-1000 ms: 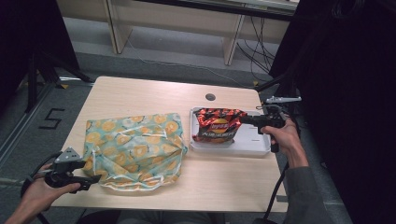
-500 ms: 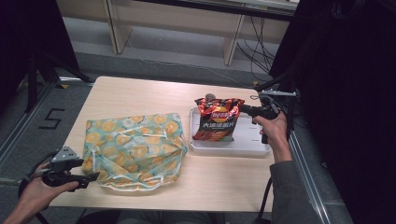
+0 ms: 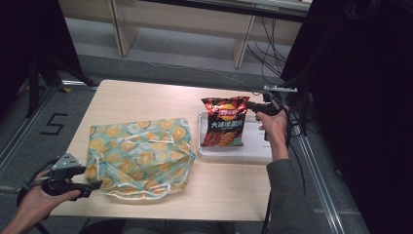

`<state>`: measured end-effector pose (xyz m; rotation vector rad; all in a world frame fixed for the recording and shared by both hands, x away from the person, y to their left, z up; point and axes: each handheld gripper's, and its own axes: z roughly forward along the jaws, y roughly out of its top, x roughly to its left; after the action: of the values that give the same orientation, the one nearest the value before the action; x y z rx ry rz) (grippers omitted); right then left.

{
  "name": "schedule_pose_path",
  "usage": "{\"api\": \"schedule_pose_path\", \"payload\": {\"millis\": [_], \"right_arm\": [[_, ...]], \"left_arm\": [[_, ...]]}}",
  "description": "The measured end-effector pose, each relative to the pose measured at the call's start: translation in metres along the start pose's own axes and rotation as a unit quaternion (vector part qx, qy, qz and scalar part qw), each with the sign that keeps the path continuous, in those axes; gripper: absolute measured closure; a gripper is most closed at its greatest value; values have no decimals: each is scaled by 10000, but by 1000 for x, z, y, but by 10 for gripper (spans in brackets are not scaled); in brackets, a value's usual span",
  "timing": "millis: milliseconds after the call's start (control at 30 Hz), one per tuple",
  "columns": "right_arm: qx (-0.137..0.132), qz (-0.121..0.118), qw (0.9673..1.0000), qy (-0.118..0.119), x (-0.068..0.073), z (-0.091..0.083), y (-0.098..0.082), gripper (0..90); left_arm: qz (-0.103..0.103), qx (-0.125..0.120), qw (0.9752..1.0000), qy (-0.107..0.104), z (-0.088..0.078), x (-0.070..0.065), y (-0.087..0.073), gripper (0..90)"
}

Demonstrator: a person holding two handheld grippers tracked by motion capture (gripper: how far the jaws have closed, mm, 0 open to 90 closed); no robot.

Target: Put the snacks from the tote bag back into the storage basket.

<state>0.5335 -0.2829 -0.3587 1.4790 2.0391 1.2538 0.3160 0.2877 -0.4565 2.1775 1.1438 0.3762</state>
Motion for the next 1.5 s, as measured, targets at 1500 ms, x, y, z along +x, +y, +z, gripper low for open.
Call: {"api": "schedule_pose_path", "payload": {"millis": [1500], "right_arm": [[661,66,9964,-518,3,27,-26,809]], "left_arm": [[-174,-26,9998,121,-2,5,-2,203]]}}
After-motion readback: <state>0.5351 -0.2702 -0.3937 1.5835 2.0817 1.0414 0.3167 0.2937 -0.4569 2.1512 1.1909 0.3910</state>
